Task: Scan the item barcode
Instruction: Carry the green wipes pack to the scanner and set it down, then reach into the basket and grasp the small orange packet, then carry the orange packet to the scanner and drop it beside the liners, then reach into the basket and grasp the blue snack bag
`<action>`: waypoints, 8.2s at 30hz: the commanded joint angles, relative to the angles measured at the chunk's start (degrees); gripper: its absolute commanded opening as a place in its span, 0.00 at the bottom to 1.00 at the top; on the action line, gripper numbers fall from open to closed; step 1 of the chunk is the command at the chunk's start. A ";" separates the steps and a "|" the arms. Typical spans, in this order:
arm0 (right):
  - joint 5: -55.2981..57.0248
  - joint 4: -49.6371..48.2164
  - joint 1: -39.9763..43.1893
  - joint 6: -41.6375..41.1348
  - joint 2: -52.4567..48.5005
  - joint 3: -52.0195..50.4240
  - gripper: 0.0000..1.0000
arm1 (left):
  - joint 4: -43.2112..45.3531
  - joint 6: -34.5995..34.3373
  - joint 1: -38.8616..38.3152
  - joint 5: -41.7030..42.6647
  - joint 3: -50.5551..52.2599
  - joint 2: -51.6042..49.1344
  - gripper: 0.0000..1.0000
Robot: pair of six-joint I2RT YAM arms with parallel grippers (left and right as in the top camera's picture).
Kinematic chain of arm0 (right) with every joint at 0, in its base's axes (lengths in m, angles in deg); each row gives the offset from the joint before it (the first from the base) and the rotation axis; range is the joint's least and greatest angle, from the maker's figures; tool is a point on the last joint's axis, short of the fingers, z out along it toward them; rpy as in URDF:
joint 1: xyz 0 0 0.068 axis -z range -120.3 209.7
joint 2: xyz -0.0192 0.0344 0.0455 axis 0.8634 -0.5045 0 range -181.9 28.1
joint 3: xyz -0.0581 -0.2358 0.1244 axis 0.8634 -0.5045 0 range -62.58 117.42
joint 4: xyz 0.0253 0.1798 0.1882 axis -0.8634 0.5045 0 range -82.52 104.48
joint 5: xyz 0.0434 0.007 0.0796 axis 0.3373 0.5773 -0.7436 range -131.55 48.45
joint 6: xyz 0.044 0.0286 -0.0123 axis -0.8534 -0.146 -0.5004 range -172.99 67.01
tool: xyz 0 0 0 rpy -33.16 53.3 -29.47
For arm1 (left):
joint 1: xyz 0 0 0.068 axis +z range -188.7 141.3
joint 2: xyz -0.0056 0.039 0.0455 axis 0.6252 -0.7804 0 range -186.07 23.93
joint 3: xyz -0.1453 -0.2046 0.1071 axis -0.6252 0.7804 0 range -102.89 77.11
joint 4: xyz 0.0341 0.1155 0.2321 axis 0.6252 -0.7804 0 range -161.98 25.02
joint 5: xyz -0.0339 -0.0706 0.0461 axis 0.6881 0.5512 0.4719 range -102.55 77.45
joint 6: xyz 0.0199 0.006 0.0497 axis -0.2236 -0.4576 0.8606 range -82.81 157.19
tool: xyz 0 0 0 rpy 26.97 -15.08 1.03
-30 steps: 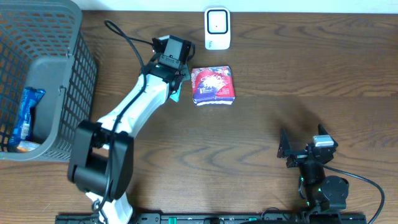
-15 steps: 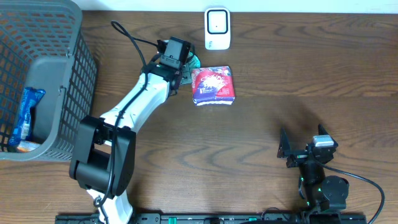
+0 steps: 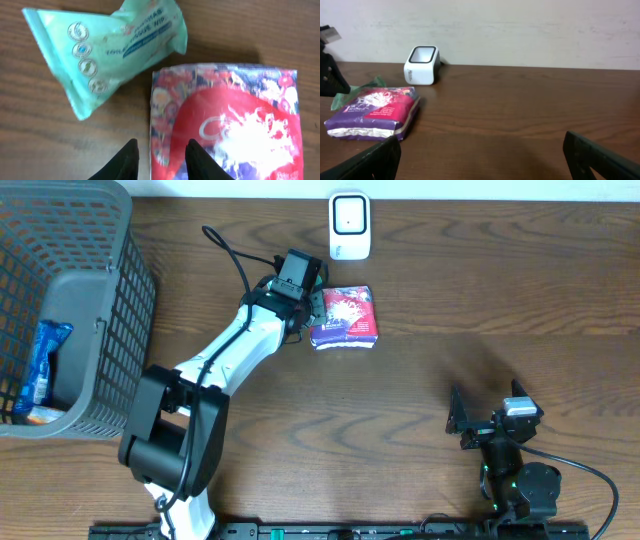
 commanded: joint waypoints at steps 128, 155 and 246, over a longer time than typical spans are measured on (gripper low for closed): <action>0.09 0.09 0.20 -0.57 0.26 -0.17 0.99 | -25.44 -5.60 60.19 -14.95 -0.48 11.58 0.07; 0.07 0.09 0.20 -0.57 0.26 -0.17 0.99 | -7.19 12.31 15.45 8.92 -2.80 38.64 0.07; 0.09 0.09 0.20 -0.57 0.26 -0.17 0.99 | -5.81 48.87 61.88 -11.15 1.36 -0.09 0.67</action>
